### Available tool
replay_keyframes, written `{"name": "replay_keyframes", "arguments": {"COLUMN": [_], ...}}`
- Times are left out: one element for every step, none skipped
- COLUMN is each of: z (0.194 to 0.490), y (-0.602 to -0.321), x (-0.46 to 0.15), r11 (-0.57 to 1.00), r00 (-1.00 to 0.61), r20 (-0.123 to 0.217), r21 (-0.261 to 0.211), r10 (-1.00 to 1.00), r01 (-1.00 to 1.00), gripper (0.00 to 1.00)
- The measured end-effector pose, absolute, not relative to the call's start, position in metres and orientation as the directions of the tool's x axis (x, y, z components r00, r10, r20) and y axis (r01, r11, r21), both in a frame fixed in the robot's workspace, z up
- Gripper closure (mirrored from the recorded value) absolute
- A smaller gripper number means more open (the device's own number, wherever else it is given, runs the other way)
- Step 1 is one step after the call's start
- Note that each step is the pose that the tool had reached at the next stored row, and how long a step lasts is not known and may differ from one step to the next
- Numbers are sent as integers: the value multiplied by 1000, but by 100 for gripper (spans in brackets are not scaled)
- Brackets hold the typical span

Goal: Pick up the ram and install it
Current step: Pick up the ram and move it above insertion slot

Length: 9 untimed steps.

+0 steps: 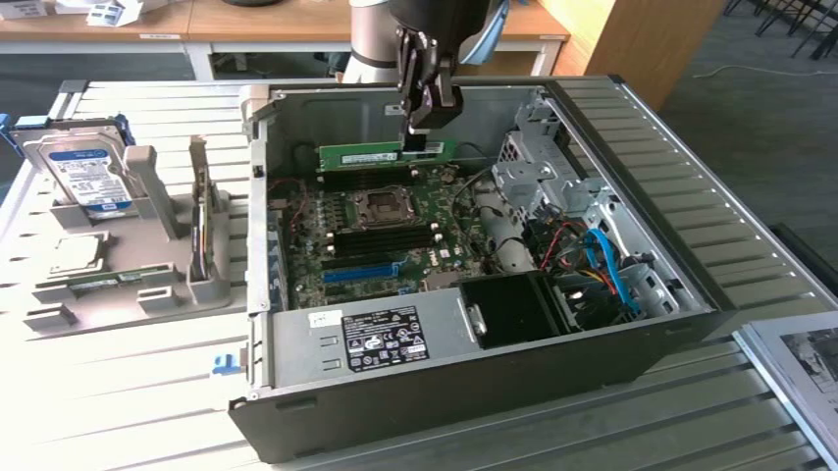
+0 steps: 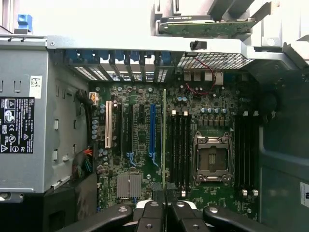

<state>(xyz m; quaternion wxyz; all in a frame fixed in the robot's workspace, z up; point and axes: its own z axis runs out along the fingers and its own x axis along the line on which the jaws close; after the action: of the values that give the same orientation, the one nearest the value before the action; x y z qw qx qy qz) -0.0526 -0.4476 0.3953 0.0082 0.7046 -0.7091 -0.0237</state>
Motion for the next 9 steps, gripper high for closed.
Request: {"name": "replay_keyframes", "arguments": {"z": [395,395,395,395,395,395,395,395,395], "y": [-447,-447,-446,-445,-445,-444,-443,-442,-441], "x": [-53,-53,-53,-53,-53,-53,-53,-53,-53], "r11": [6,6,6,6,6,6,6,6,6], "r00": [-7,-7,-7,-7,-7,-7,-7,-7,-7], "r20": [-22,-22,-22,-22,-22,-22,-22,-22,-22], "r21": [45,45,45,45,45,45,45,45,45], "r10": [-1000,-1000,-1000,-1000,-1000,-1000,-1000,-1000,-1000], "r01": [-999,-999,-999,-999,-999,-999,-999,-999,-999], "gripper": [88,88,88,88,88,88,88,88,88]}}
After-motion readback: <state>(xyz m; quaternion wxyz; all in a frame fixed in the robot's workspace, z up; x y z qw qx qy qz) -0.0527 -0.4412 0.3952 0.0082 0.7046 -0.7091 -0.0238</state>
